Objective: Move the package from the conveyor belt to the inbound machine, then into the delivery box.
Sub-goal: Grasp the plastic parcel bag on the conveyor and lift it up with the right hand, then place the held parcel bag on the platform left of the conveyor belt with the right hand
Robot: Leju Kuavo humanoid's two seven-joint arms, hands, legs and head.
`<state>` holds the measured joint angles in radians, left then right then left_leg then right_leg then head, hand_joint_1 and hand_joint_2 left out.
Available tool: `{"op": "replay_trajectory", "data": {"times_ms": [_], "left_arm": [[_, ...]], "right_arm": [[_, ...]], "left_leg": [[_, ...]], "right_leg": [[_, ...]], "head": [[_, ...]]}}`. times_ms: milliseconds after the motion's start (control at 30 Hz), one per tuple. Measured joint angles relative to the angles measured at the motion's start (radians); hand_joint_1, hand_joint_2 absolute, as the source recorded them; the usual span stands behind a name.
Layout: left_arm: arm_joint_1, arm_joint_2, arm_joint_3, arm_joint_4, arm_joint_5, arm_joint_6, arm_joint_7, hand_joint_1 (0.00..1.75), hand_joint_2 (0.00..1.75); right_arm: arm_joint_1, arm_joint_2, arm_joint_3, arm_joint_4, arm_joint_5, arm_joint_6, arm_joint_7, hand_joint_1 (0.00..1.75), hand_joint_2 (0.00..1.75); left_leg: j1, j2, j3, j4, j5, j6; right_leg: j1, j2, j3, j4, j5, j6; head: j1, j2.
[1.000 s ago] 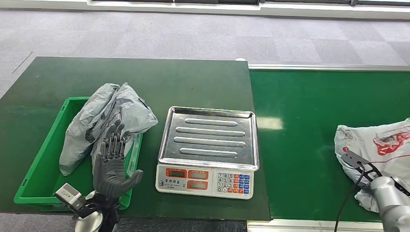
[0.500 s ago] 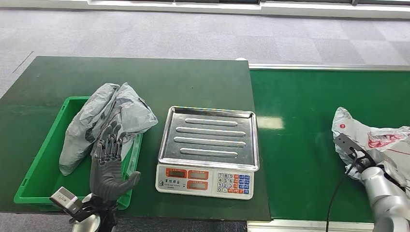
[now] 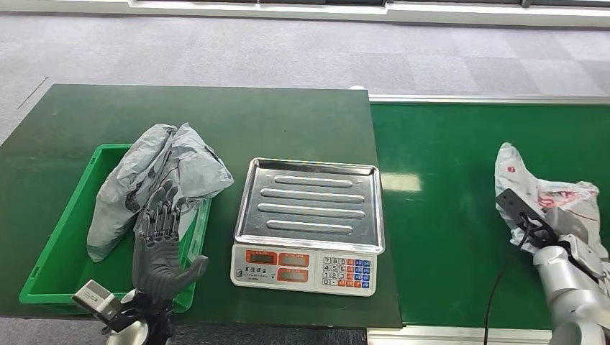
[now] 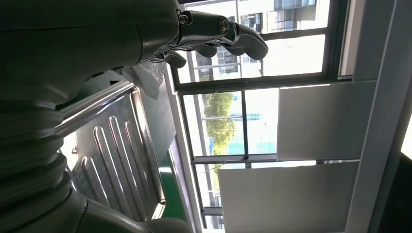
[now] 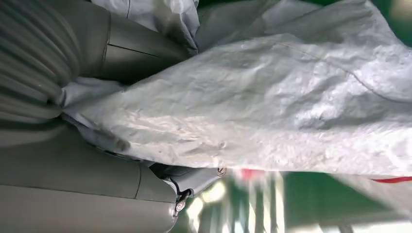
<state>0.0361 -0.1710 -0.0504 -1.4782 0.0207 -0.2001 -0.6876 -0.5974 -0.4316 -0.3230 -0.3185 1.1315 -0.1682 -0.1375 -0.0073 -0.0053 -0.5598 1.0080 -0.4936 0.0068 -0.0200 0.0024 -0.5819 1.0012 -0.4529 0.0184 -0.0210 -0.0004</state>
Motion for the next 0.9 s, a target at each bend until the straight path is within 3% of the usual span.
{"op": "replay_trajectory", "data": {"times_ms": [67, 133, 267, 400, 467, 533, 667, 900], "left_arm": [[0.013, -0.001, 0.0, -0.018, -0.005, 0.013, 0.002, 0.0, 1.75], [0.018, -0.002, 0.0, -0.032, -0.011, 0.029, 0.004, 0.0, 1.75], [-0.008, -0.002, 0.002, -0.037, -0.022, 0.053, -0.002, 0.0, 1.75], [-0.074, 0.0, 0.023, -0.035, -0.017, 0.1, -0.004, 0.0, 1.75], [-0.09, 0.002, 0.059, -0.058, -0.001, 0.125, 0.006, 0.0, 1.75], [-0.096, 0.004, 0.093, -0.082, 0.006, 0.121, 0.017, 0.0, 1.75], [-0.084, 0.005, 0.136, -0.106, 0.003, 0.113, 0.02, 0.0, 1.75], [-0.07, 0.007, 0.166, -0.127, -0.003, 0.113, 0.014, 0.0, 1.75]], "right_arm": [[-0.017, 0.033, -0.009, -0.062, -0.078, -0.178, -0.135, 1.75, 1.75], [-0.029, 0.086, -0.015, -0.174, -0.172, -0.273, -0.208, 1.75, 1.75], [-0.011, 0.233, 0.073, -0.481, -0.245, -0.206, -0.23, 1.75, 1.75], [-0.045, 0.411, 0.376, -0.634, -0.169, 0.001, -0.225, 1.75, 1.75], [-0.078, 0.518, 0.573, -0.628, -0.093, 0.008, -0.199, 1.75, 1.75], [-0.103, 0.598, 0.737, -0.615, -0.088, -0.022, -0.17, 1.75, 1.75], [-0.144, 0.641, 0.902, -0.61, -0.129, -0.031, -0.153, 1.75, 1.75], [-0.173, 0.647, 0.986, -0.606, -0.218, 0.112, -0.205, 1.75, 1.75]], "left_leg": [[0.0, 0.002, 0.001, 0.0, 0.0, 0.0], [0.001, 0.003, 0.005, 0.0, 0.001, -0.001], [0.002, 0.002, 0.007, 0.0, 0.003, -0.003], [0.004, 0.014, 0.003, -0.002, 0.001, -0.008], [0.004, 0.022, 0.01, -0.002, 0.001, -0.012], [0.005, 0.015, 0.012, -0.002, 0.005, -0.016], [0.01, -0.007, 0.006, -0.002, 0.009, -0.019], [0.008, -0.005, 0.006, -0.002, 0.007, -0.018]], "right_leg": [[0.0, 0.002, -0.002, 0.0, 0.0, 0.0], [0.001, 0.002, -0.002, 0.001, 0.0, 0.0], [0.002, 0.002, -0.004, 0.004, 0.0, -0.001], [0.003, 0.013, -0.005, 0.008, 0.001, -0.007], [0.005, 0.02, -0.009, 0.009, 0.001, -0.011], [0.007, 0.015, -0.011, 0.009, 0.001, -0.014], [0.011, -0.008, -0.008, 0.009, -0.002, -0.02], [0.009, -0.005, -0.007, 0.008, -0.002, -0.02]], "head": [[0.0, 0.0], [0.0, 0.0], [0.0, 0.0], [0.0, 0.0], [-0.001, 0.0], [-0.002, 0.0], [-0.001, 0.0], [0.0, 0.0]]}}
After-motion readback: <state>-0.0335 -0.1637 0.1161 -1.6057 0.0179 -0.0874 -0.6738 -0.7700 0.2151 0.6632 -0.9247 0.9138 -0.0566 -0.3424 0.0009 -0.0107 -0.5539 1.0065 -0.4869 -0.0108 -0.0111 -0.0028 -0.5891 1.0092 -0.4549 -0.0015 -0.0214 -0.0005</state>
